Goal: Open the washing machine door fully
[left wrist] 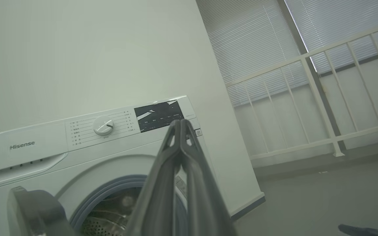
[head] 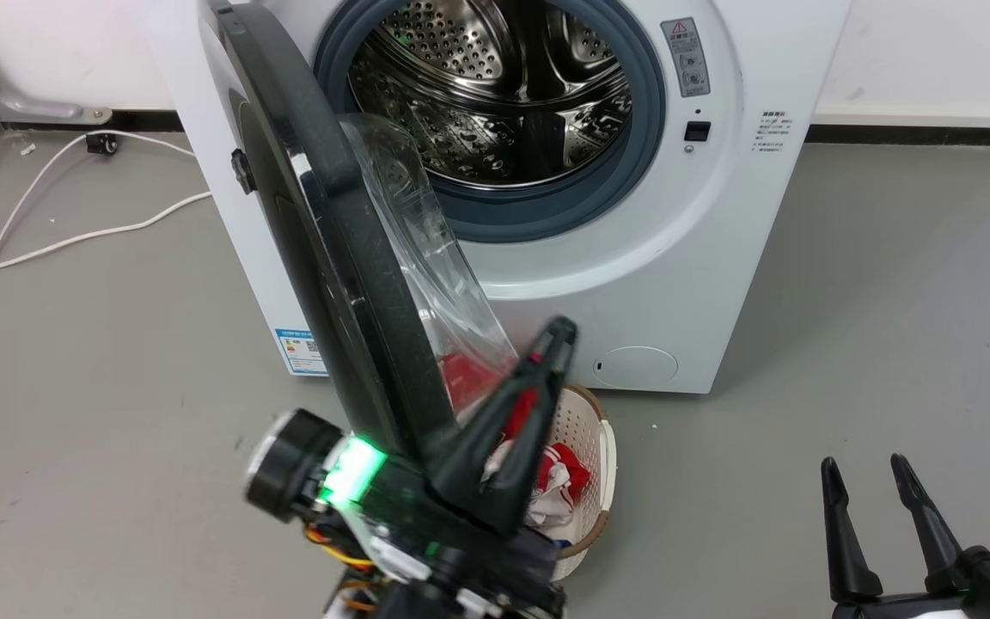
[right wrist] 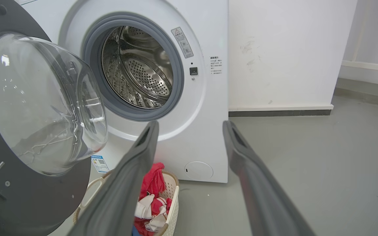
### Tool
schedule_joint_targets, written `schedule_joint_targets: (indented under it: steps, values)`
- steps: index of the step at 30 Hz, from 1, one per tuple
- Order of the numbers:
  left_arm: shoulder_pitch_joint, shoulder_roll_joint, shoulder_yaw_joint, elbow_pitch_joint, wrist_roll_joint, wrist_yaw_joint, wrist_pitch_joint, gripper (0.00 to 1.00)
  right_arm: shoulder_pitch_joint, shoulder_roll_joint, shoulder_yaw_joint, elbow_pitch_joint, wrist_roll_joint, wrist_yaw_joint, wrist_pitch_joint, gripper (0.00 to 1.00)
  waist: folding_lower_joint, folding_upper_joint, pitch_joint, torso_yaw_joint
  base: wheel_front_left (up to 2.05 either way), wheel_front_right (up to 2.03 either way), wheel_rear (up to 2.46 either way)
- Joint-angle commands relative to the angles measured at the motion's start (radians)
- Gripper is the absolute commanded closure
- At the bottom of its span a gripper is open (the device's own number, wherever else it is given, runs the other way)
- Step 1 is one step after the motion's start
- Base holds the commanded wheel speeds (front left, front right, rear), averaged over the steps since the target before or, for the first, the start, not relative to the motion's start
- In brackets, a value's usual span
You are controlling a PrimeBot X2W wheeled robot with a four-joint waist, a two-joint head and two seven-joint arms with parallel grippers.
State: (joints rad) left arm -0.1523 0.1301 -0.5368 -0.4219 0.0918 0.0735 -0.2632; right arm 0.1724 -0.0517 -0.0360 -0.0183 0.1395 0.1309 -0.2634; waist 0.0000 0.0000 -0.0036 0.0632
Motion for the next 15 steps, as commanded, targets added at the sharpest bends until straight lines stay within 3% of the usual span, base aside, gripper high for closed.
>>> schedule_joint_targets:
  steps: [1, 8, 15]
  values:
    - [0.005, 0.0, -0.023, 0.023, -0.007, -0.009, -0.002, 1.0, -0.002, 0.003, 0.001, 0.003, -0.007, 0.0, -0.002, 0.0, 0.0, 0.0, 0.001, 0.002, 0.0, 0.0, 0.0]
    - [0.046, 0.005, -0.095, 0.112, -0.029, -0.017, -0.002, 1.0, -0.014, 0.003, 0.004, 0.004, -0.017, 0.0, -0.002, 0.0, 0.0, 0.0, 0.01, 0.007, 0.0, 0.0, 0.0]
    - [0.073, 0.02, -0.105, 0.199, -0.054, 0.001, -0.002, 1.0, -0.03, 0.003, 0.01, 0.004, -0.029, 0.0, -0.002, 0.0, 0.0, 0.0, 0.035, 0.009, 0.0, 0.0, 0.0]
